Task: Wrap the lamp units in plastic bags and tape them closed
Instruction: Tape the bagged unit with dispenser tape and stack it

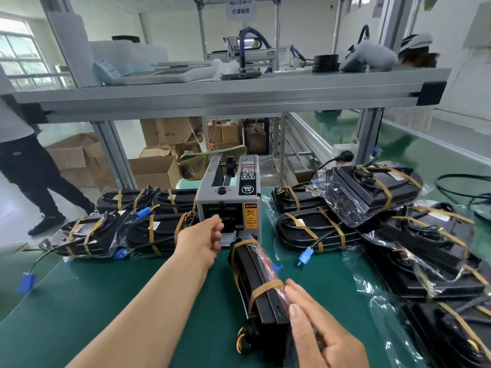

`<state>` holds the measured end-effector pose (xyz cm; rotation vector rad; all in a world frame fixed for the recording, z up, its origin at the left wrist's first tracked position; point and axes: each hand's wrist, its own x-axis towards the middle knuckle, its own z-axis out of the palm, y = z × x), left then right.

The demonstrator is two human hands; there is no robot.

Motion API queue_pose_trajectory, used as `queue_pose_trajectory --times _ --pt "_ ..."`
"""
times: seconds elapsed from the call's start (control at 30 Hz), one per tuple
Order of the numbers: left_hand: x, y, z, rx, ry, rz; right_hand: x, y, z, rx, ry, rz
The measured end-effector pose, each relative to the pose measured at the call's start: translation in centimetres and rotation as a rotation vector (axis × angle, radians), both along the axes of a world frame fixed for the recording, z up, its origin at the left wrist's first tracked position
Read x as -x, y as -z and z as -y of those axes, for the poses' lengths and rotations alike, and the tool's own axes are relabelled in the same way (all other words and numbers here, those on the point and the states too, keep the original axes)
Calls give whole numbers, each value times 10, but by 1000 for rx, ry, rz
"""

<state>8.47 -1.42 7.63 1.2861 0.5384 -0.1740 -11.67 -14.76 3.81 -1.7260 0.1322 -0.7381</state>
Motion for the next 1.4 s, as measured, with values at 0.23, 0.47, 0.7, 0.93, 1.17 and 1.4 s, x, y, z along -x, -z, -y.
queue_pose_trajectory --times 0.23,0.47,0.7,0.93,1.17,1.4 --pt "-12 -1 17 83 -126 -57 1 -3 1 -62 -43 0" --pt "13 -12 21 85 -184 138 3 -7 3 -37 -49 2" --pt "81 -30 -4 -4 138 364 6 -7 3 -47 -95 -67" --pt "134 -39 -12 -375 723 513 11 -18 5 -95 -212 -103" --pt "140 -39 -4 -575 883 521 13 -23 4 -59 -234 -89" --pt "137 -41 0 -662 917 540 14 -21 2 -64 -238 -73"
